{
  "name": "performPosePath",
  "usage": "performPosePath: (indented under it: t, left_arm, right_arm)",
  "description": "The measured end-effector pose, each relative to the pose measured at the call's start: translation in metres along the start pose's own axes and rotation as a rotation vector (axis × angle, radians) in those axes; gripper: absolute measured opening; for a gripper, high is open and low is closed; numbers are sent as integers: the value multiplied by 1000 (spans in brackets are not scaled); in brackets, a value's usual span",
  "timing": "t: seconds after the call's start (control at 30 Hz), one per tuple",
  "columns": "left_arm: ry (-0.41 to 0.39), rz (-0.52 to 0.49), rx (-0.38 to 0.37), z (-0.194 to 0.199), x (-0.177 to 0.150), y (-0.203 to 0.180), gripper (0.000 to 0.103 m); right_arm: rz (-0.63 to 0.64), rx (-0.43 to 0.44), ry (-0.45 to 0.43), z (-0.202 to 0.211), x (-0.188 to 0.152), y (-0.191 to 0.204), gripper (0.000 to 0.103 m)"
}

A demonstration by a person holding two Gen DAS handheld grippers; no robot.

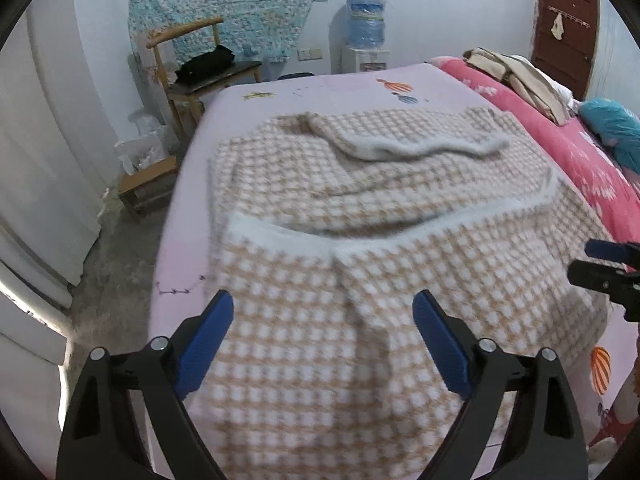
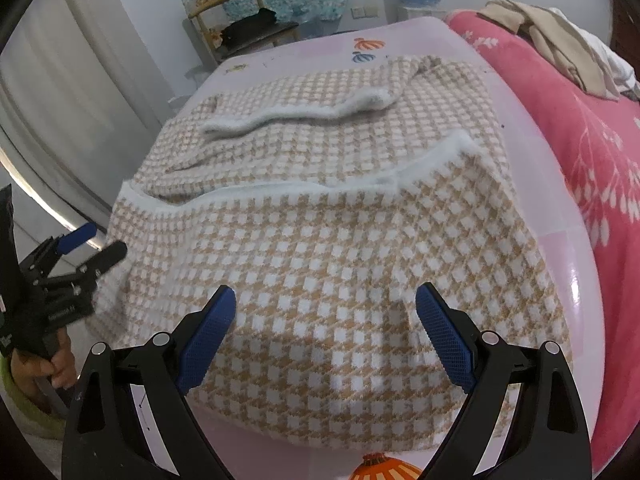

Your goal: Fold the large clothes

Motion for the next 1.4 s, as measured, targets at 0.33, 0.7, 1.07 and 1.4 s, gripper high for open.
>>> performPosePath:
  t: [0.33,0.7,1.07,1.4]
  left_arm:
    - [-6,110,-9,-19,10,47,50]
    - [39,183,-157,-32,5,62,27]
    - [128,207,-226,-50,2,63,27]
    - [159,309,-410,-52,4,71,32]
  right_arm:
    - [9,-19,29,-8,-1,0,87]
    - [14,-36,41,-11,0,0,87]
    - [26,-36,36,-12,1,4,87]
    - [27,-19,38,-15,0,4,87]
Point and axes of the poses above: each gripper's, at about its wrist camera, not at the fingertips, and z roughly against the way its jaws point, y to its left, x to its top, the point moved 5 cm from there along -z, roughly the way its jaws point, and after that the axes turned 5 degrees about -y, right-handed, at the moved point
